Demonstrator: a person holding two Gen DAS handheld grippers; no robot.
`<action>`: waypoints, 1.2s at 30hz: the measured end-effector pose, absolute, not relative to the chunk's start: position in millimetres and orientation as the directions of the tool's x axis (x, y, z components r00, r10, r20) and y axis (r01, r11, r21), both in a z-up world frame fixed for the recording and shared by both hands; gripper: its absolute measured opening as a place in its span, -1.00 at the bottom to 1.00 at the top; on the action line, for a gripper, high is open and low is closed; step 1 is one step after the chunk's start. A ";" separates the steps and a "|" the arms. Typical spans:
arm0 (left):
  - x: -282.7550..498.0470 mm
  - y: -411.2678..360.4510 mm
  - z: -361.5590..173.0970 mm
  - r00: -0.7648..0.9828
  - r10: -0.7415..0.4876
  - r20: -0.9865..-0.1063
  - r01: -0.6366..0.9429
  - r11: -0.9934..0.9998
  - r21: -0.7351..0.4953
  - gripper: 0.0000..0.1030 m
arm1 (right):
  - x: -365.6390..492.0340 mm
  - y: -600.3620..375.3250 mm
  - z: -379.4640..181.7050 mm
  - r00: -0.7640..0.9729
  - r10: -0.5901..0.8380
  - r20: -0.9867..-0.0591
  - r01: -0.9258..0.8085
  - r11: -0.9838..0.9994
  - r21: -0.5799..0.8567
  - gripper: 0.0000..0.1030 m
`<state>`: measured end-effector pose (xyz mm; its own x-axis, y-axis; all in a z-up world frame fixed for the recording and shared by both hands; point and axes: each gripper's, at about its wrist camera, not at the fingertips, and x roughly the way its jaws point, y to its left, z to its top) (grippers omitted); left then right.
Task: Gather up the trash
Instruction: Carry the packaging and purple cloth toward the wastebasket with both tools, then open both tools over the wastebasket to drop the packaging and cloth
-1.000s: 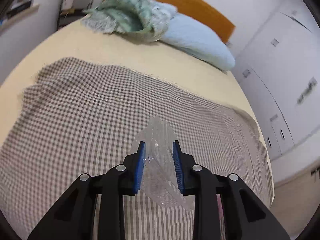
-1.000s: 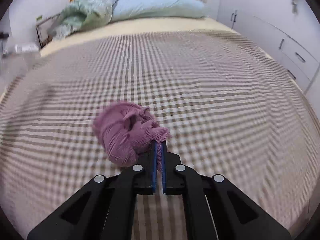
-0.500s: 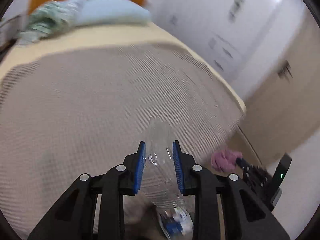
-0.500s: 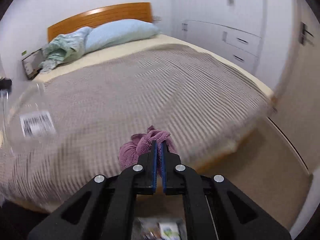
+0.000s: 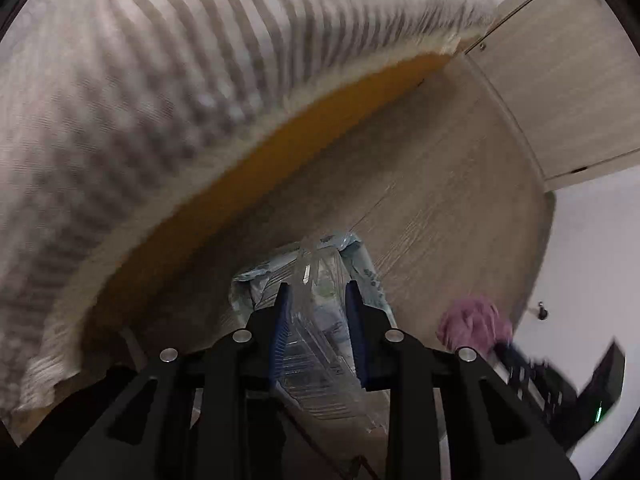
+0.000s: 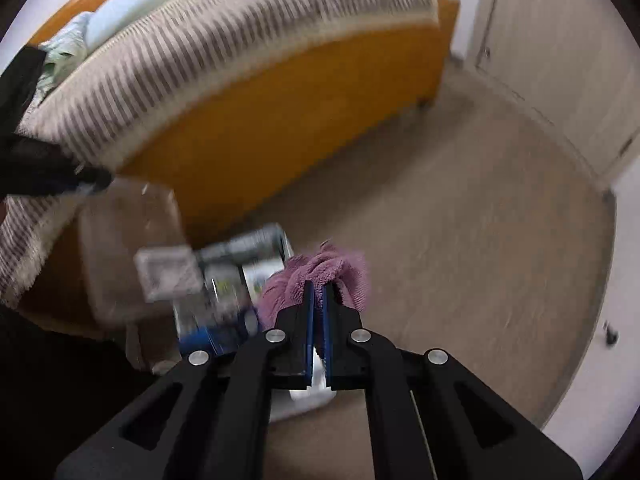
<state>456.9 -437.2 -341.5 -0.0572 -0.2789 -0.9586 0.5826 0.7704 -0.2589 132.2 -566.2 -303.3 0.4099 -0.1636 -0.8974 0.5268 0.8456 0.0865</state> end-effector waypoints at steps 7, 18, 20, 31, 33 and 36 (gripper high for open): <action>450.8 -490.8 -409.0 -0.245 -0.236 -0.940 0.600 0.725 -0.338 -0.59 | 123.9 -538.8 -365.4 0.309 -0.037 -0.950 0.490 0.863 0.126 -0.93; 444.9 -492.5 -539.6 -0.195 0.189 -0.962 0.718 0.696 -0.009 -0.43 | 148.2 -488.2 -434.9 0.166 0.123 -0.978 0.393 0.902 0.180 -0.93; 442.4 -495.3 -531.1 -0.148 0.207 -0.967 0.750 0.661 0.027 -0.14 | 149.5 -483.2 -442.9 0.150 0.141 -0.979 0.385 0.903 0.189 -0.93; 421.4 -512.8 -456.4 -0.057 0.054 -0.997 0.791 0.611 -0.012 0.26 | 160.8 -470.1 -464.1 0.071 0.143 -0.987 0.366 0.917 0.159 0.48; 423.5 -505.4 -444.4 -0.063 0.028 -0.998 0.770 0.637 -0.031 0.27 | 159.5 -479.2 -458.1 0.090 0.154 -0.984 0.407 0.896 0.177 0.48; 432.3 -492.5 -428.8 -0.086 -0.012 -0.996 0.736 0.673 -0.071 0.27 | 158.5 -489.3 -449.4 0.103 0.136 -0.985 0.445 0.880 0.168 0.48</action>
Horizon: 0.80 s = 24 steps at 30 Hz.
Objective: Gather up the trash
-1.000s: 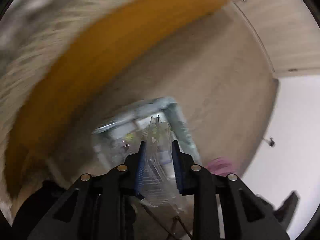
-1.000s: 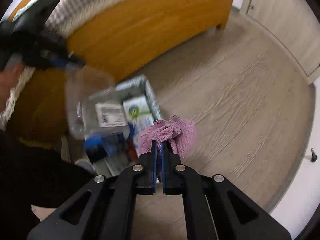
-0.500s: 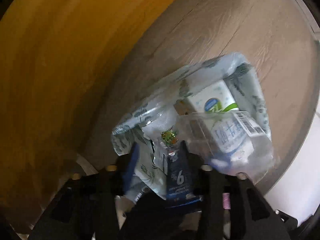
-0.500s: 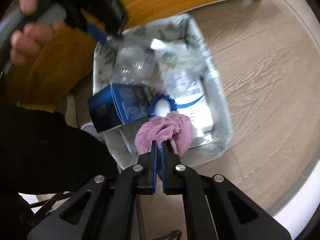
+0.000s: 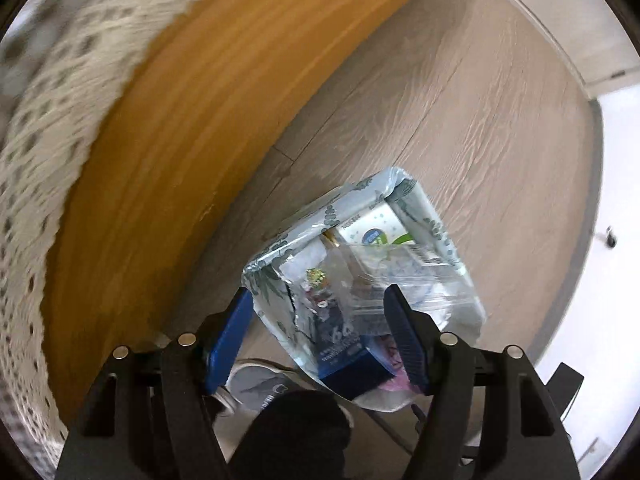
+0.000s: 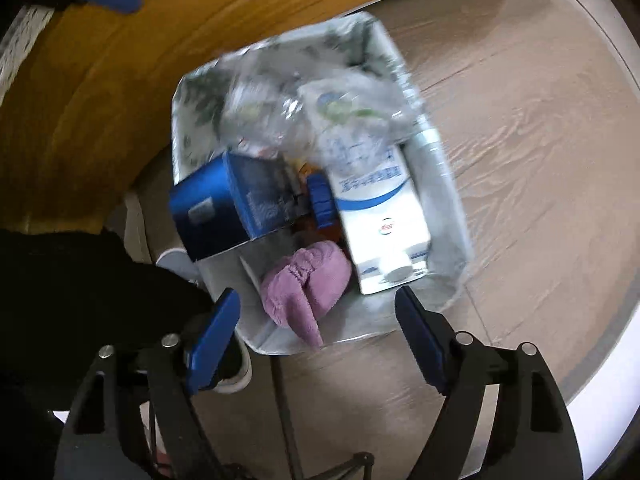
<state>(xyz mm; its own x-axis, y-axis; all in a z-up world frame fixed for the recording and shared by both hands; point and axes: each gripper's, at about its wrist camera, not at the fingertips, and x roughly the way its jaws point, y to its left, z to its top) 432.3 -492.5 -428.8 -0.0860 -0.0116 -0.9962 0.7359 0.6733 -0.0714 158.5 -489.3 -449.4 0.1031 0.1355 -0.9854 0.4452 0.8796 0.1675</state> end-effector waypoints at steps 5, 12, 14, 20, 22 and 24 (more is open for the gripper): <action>423.9 -486.5 -426.3 -0.076 0.003 -0.997 0.738 0.672 -0.054 0.27 | 157.6 -493.5 -434.5 0.098 0.080 -0.992 0.453 0.884 0.116 0.48; 397.9 -481.1 -406.5 -0.082 -0.031 -0.996 0.780 0.620 -0.083 0.40 | 141.2 -495.9 -414.4 0.090 0.018 -0.996 0.458 0.887 0.057 0.48; 387.6 -479.0 -402.0 -0.083 -0.032 -0.996 0.798 0.597 -0.085 0.45 | 136.4 -496.5 -410.1 0.086 0.002 -0.996 0.473 0.880 0.042 0.48; 369.1 -472.9 -385.8 -0.057 -0.059 -0.997 0.820 0.566 -0.081 0.45 | 128.7 -494.3 -388.8 0.085 -0.064 -0.994 0.493 0.870 -0.014 0.48; 368.2 -469.0 -377.2 -0.053 -0.091 -0.994 0.813 0.574 -0.096 0.45 | 128.4 -493.7 -380.7 0.092 -0.083 -0.992 0.500 0.866 -0.026 0.48; 370.2 -463.3 -362.0 -0.034 -0.130 -0.991 0.803 0.587 -0.105 0.45 | 129.6 -494.2 -371.2 0.100 -0.102 -0.990 0.508 0.861 -0.037 0.48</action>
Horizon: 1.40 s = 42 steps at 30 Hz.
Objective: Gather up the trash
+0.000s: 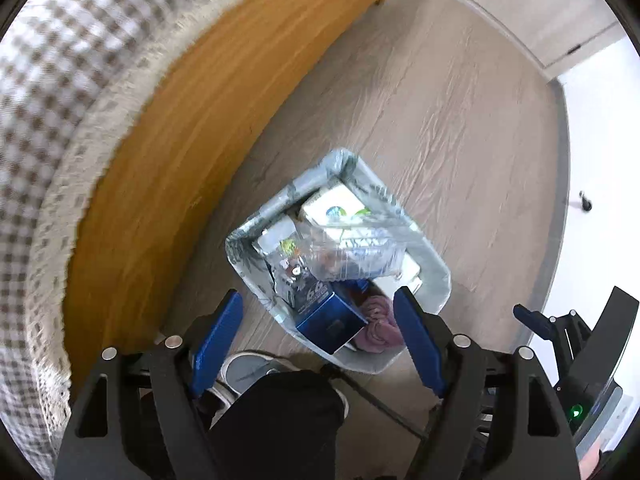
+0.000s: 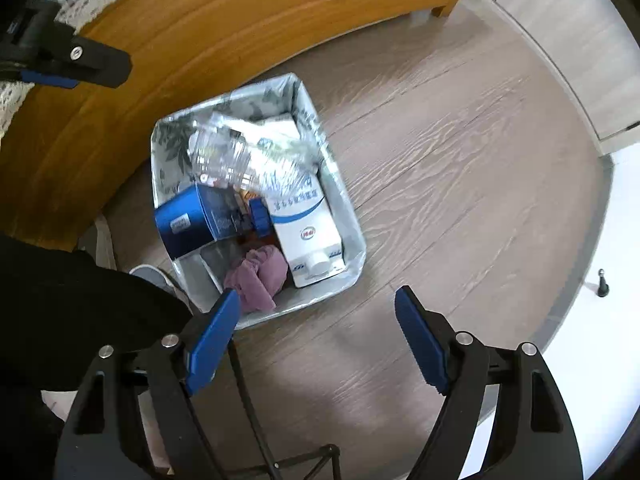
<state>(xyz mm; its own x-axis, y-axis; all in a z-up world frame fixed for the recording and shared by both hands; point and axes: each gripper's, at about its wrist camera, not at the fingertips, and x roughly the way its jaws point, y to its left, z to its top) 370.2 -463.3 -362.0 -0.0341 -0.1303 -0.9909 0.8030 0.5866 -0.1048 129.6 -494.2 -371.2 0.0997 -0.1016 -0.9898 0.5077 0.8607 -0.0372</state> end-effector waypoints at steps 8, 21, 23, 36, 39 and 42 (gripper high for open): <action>415.2 -408.5 -261.9 0.104 -0.357 -0.928 0.753 0.638 -0.161 0.45 | 173.8 -494.5 -302.7 0.231 -0.192 -0.954 0.501 0.864 -0.053 0.48; 558.6 -208.0 -79.9 0.593 -0.383 -0.708 0.489 0.870 -0.061 0.72 | 401.4 -406.8 -132.1 0.621 -0.139 -0.771 0.196 0.980 -0.018 0.48; 580.0 -174.8 -62.9 0.662 -0.348 -0.664 0.424 0.904 -0.051 0.80 | 437.6 -384.8 -107.1 0.665 -0.114 -0.738 0.145 0.989 -0.022 0.48; 724.5 -14.1 -6.0 0.866 -0.097 -0.491 0.149 0.986 0.068 0.86 | 641.6 -262.1 -16.4 0.792 0.131 -0.597 -0.095 0.991 0.092 0.65; 751.9 13.4 5.4 0.888 -0.077 -0.453 0.099 0.995 0.024 0.86 | 669.0 -244.7 -13.9 0.818 0.133 -0.560 -0.103 0.991 0.084 0.65; 775.0 35.9 10.9 0.898 -0.076 -0.433 0.068 0.997 -0.034 0.86 | 689.4 -231.7 -16.3 0.866 0.108 -0.488 -0.096 0.994 0.049 0.65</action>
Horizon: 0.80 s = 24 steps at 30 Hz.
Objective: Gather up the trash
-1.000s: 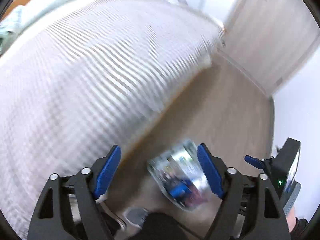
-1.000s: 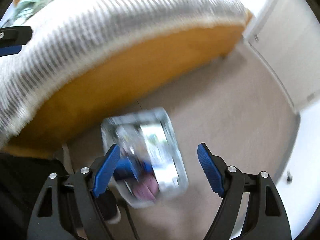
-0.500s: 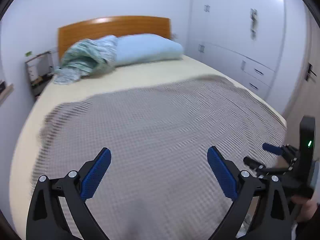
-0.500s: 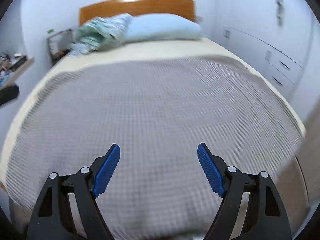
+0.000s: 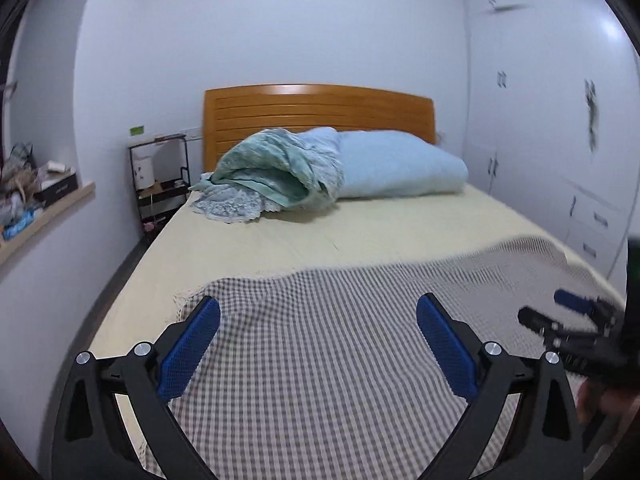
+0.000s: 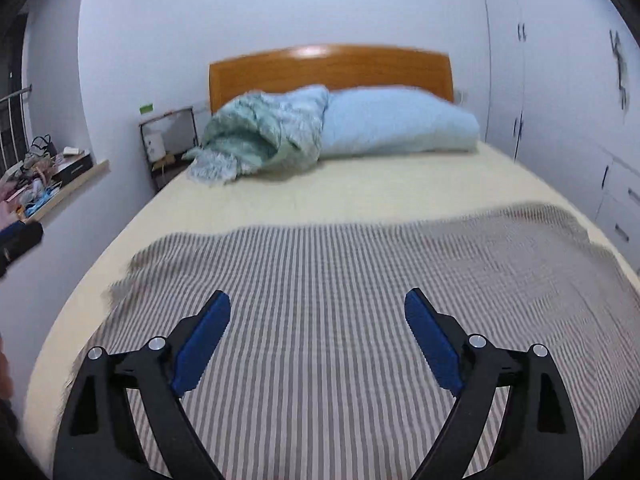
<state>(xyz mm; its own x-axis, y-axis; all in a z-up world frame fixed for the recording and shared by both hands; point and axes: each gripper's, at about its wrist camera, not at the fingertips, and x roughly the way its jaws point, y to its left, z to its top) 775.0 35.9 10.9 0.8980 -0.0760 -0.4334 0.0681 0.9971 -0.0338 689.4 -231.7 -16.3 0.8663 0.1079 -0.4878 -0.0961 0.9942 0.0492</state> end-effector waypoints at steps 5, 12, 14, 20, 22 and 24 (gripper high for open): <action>793.8 54.9 9.6 0.924 -0.056 -0.379 0.034 0.997 -0.065 0.86 | 703.6 -218.1 -9.1 0.910 0.087 -0.405 -0.100 0.995 -0.011 0.65; 783.4 56.0 10.7 0.949 -0.033 -0.313 0.025 0.999 -0.030 0.86 | 697.1 -209.3 17.2 0.938 0.095 -0.332 -0.111 0.993 -0.028 0.65; 775.6 54.6 14.8 0.954 -0.034 -0.296 0.026 0.999 -0.029 0.86 | 693.6 -210.4 22.1 0.940 0.097 -0.326 -0.111 0.993 -0.024 0.65; 741.2 51.8 32.4 0.965 -0.040 -0.257 0.027 0.998 -0.052 0.86 | 677.1 -216.1 33.5 0.942 0.087 -0.323 -0.098 0.995 -0.017 0.65; 733.2 50.0 38.4 0.966 -0.050 -0.253 0.036 0.997 -0.062 0.86 | 666.6 -219.6 34.4 0.938 0.090 -0.334 -0.098 0.995 -0.008 0.65; 715.3 46.0 42.0 0.967 -0.052 -0.248 0.040 0.998 -0.051 0.86 | 653.9 -222.0 35.2 0.940 0.082 -0.332 -0.092 0.996 -0.013 0.65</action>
